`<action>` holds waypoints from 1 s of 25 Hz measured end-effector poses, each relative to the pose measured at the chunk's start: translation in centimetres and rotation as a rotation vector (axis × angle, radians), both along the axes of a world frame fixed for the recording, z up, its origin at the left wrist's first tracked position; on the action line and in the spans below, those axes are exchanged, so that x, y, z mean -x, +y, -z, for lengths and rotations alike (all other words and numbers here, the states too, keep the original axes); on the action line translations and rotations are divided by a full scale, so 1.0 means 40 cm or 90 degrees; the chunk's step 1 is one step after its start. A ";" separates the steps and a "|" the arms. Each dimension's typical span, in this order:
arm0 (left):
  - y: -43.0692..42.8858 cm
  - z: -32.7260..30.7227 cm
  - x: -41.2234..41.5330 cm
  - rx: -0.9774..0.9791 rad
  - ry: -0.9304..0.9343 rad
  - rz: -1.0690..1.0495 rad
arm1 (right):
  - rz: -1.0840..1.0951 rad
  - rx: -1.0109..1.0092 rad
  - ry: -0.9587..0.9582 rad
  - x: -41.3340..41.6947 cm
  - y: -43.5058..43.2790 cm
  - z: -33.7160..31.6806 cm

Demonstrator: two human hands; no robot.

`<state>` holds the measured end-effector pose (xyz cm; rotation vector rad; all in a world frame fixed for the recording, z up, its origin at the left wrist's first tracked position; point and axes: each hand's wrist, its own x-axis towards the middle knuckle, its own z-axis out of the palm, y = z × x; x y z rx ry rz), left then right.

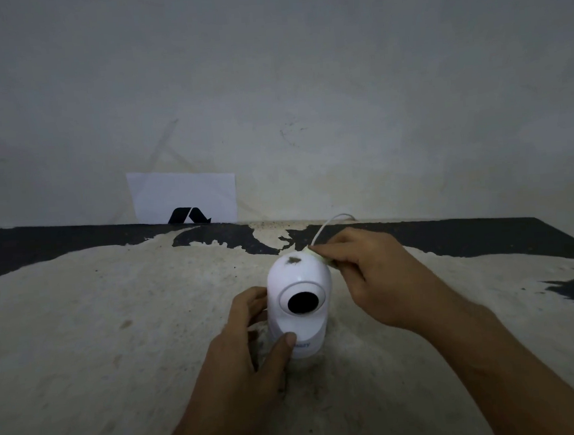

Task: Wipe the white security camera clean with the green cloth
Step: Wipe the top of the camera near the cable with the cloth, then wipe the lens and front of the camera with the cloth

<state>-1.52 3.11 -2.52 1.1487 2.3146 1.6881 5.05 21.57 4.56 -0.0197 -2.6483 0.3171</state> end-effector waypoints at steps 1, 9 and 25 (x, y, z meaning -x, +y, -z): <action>0.000 0.000 0.000 0.002 -0.001 -0.002 | 0.018 -0.004 -0.009 -0.002 0.009 0.003; 0.004 0.004 0.000 0.008 -0.005 -0.005 | 0.042 0.084 0.114 -0.027 -0.034 0.059; -0.002 0.018 -0.003 0.000 0.013 -0.014 | 0.087 0.183 0.086 -0.097 -0.080 0.161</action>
